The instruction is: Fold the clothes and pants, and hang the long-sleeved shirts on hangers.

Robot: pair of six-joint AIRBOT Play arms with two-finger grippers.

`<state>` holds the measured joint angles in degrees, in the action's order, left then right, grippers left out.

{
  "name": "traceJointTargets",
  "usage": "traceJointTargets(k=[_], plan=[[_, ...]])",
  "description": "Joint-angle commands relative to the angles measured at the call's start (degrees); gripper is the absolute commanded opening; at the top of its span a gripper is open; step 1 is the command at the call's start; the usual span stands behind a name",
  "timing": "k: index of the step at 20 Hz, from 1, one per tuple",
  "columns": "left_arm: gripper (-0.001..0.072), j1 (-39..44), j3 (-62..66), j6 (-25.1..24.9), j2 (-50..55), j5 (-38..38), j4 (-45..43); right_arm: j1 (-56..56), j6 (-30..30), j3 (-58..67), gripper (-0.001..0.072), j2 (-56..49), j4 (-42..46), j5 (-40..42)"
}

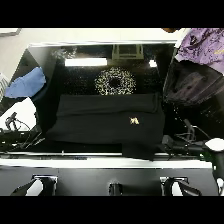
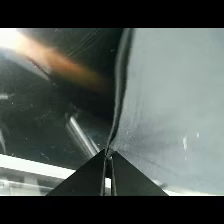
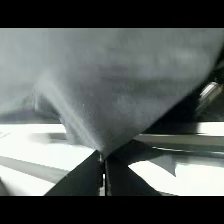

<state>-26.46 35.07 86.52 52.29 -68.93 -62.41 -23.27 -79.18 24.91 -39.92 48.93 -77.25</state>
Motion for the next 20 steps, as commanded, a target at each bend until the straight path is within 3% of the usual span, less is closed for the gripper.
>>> traceJointTargets(k=[1, 7, 10, 15, 20], plan=[[0.0016, 1.44, 2.12, 0.90, -2.54, 2.03, 0.04, 0.00, -3.10, 5.27, 0.0025, 4.79, 1.05, 1.33], [0.0016, 9.60, 11.69, 1.18, 8.28, 11.76, 0.04, 0.02, 4.74, 20.98, 0.0025, -16.15, -1.53, 6.21], [0.0015, 11.74, 18.93, 1.14, 17.29, 13.73, -0.02, 5.70, 6.34, 30.21, 0.0025, -28.04, 1.92, 8.26], [0.0015, 13.00, 32.81, 1.11, 31.45, 13.29, -0.22, 15.04, -1.03, 46.73, 0.0026, -44.09, 15.19, 13.38], [0.0015, 14.36, 42.36, 1.18, 42.14, 12.37, -0.44, 15.30, -2.54, 60.37, 0.0026, -55.21, 15.89, 12.59]])
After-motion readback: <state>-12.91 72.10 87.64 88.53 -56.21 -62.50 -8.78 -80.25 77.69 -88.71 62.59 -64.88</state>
